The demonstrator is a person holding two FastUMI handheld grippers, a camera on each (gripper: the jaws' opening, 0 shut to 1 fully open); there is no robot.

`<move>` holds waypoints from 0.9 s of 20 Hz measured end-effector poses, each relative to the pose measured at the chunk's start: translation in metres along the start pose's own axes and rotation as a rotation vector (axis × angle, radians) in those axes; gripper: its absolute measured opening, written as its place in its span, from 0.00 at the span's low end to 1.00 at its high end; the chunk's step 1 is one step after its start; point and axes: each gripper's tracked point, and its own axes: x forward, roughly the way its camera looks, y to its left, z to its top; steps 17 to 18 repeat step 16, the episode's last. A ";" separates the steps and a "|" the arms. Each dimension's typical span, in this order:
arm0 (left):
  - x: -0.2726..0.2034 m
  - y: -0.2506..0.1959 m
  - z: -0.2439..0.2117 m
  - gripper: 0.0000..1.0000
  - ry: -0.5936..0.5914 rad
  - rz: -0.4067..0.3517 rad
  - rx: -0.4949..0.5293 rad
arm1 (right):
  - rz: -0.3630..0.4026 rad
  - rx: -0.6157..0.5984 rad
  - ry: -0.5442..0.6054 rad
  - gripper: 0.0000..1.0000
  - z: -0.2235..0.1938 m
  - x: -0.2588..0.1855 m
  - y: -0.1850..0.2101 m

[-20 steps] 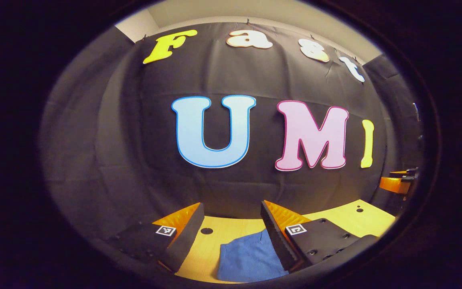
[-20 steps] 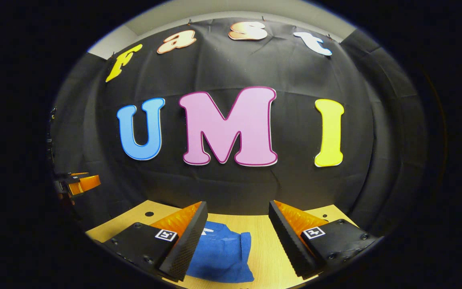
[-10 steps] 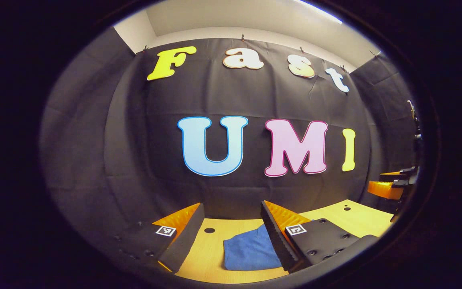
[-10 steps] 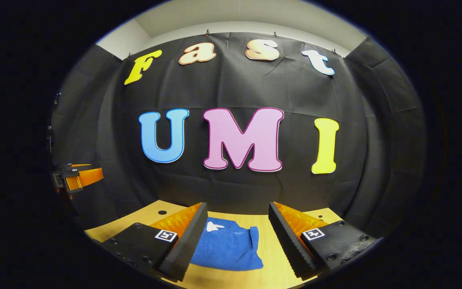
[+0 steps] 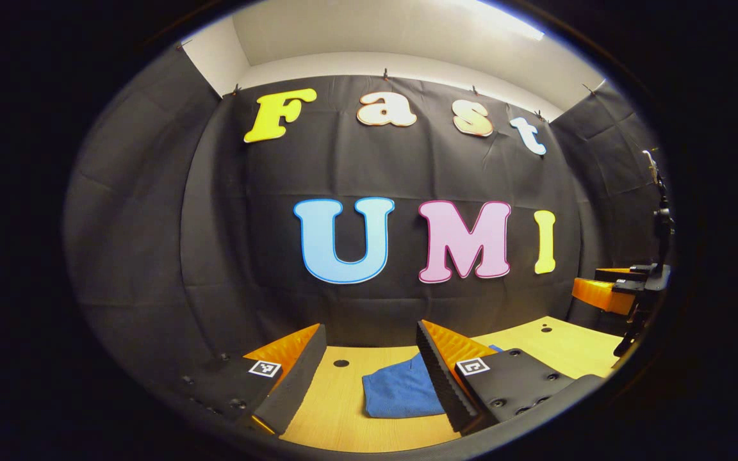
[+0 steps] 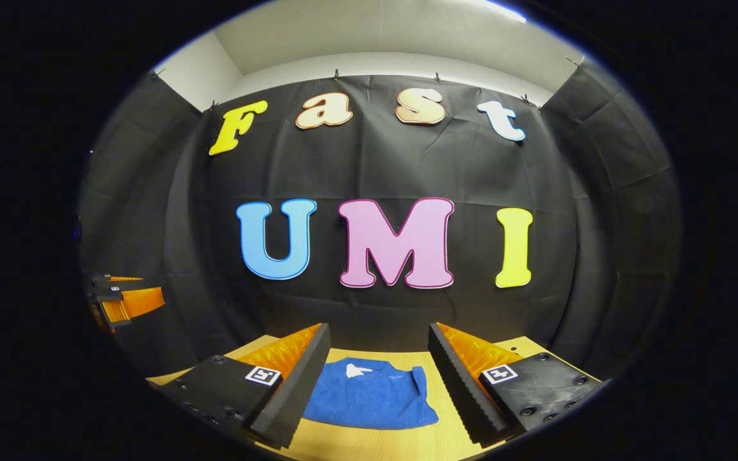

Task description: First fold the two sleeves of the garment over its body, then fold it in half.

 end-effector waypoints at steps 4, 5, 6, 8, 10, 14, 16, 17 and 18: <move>-0.008 0.000 0.001 0.81 -0.009 0.001 0.002 | 0.016 -0.014 -0.034 1.00 0.013 0.007 0.011; -0.010 0.002 0.003 0.82 -0.012 0.004 0.002 | 0.026 -0.016 -0.038 0.97 0.015 0.008 0.014; -0.012 0.003 0.004 0.81 -0.016 0.008 0.004 | 0.028 -0.021 -0.045 0.98 0.016 0.009 0.015; -0.013 0.006 0.004 0.82 -0.018 0.010 0.007 | 0.028 -0.025 -0.053 0.97 0.017 0.010 0.017; -0.013 0.011 0.003 0.82 -0.015 0.024 0.014 | 0.035 -0.016 -0.058 0.97 0.018 0.009 0.021; -0.017 0.013 0.004 0.82 -0.019 0.029 0.005 | 0.037 -0.021 -0.050 0.97 0.013 0.004 0.021; -0.020 0.014 0.006 0.82 -0.027 0.028 0.017 | 0.035 -0.018 -0.050 0.97 0.013 0.002 0.022; -0.020 0.014 0.006 0.82 -0.027 0.028 0.017 | 0.035 -0.018 -0.050 0.97 0.013 0.002 0.022; -0.020 0.014 0.006 0.82 -0.027 0.028 0.017 | 0.035 -0.018 -0.050 0.97 0.013 0.002 0.022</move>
